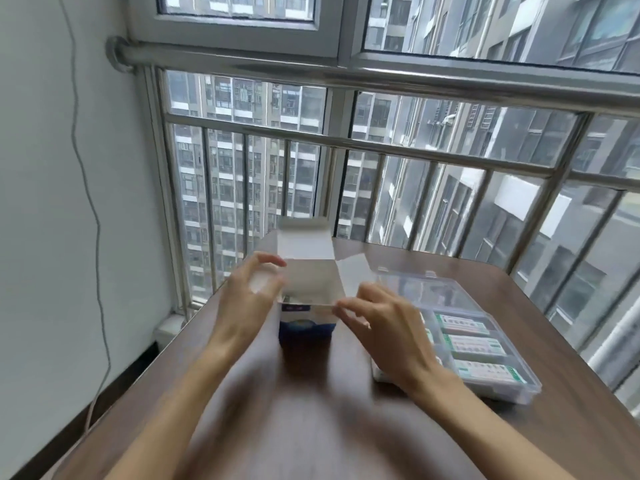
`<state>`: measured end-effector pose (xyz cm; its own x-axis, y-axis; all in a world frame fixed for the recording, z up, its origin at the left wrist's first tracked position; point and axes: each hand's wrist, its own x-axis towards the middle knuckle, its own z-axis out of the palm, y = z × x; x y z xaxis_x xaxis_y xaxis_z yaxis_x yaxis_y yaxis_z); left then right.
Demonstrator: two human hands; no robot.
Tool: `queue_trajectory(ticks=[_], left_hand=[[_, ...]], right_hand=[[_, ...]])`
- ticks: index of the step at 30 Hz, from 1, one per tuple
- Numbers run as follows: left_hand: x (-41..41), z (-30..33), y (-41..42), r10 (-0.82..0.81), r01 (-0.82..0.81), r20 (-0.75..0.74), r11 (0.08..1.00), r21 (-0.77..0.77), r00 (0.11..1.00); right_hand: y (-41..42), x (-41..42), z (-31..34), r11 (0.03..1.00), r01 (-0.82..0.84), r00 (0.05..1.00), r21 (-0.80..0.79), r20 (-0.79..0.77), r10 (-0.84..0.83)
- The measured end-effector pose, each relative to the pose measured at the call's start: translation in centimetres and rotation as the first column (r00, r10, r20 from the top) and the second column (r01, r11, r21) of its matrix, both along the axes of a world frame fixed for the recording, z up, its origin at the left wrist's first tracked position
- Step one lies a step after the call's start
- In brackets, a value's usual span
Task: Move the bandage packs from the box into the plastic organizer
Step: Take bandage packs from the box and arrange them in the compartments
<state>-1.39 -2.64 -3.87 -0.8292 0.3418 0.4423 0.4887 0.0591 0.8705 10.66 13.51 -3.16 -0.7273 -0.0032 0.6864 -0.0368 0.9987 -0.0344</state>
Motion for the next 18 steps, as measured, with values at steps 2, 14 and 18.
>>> queue_trajectory(ticks=[2, 14, 18], left_hand=[[0.8, -0.2, 0.1, -0.017, 0.018, -0.105, 1.0, 0.018, 0.994], [1.2, -1.8, -0.3, -0.158, 0.15, -0.215, 0.987, -0.052, 0.964], [1.3, -1.9, -0.4, -0.152, 0.147, -0.228, 0.988, -0.038, 0.962]], right_hand=[[0.1, 0.5, -0.8, 0.999, 0.018, 1.0, -0.04, 0.007, -0.018], [-4.3, -2.8, 1.3, 0.982, 0.148, 0.884, -0.117, 0.462, -0.078], [-4.9, -5.4, 1.6, 0.959, 0.269, 0.737, -0.088, 0.66, -0.146]])
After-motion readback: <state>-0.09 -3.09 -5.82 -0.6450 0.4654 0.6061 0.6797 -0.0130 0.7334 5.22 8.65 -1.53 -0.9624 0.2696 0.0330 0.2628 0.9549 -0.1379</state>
